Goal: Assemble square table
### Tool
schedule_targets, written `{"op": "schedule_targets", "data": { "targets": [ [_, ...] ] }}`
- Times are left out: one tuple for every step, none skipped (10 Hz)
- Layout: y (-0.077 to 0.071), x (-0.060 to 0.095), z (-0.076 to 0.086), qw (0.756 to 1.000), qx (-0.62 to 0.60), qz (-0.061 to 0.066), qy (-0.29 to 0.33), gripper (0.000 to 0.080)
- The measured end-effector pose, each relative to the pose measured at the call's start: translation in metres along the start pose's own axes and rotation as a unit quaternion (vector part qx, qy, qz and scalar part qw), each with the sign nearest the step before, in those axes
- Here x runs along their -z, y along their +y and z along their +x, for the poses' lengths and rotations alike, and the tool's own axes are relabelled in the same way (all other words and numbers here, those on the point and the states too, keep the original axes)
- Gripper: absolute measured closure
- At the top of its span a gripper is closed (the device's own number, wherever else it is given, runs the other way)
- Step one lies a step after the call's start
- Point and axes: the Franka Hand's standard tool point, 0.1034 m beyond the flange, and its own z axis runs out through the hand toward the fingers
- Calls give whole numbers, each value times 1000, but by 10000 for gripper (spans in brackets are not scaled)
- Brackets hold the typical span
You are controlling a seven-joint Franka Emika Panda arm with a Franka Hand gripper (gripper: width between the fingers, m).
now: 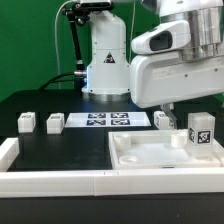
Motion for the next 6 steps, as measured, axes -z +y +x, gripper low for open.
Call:
{"op": "schedule_targets", "data": {
  "targets": [
    [-1, -2, -1, 1000, 0, 3, -16, 150],
    [0, -2, -2, 1000, 0, 6, -29, 150],
    [1, -2, -1, 1000, 0, 5, -27, 150],
    [1, -3, -1, 1000, 0, 5, -26, 162],
    [1, -3, -1, 1000, 0, 5, -25, 162],
    [1, -3, -1, 1000, 0, 5, -25, 332]
  ]
}}
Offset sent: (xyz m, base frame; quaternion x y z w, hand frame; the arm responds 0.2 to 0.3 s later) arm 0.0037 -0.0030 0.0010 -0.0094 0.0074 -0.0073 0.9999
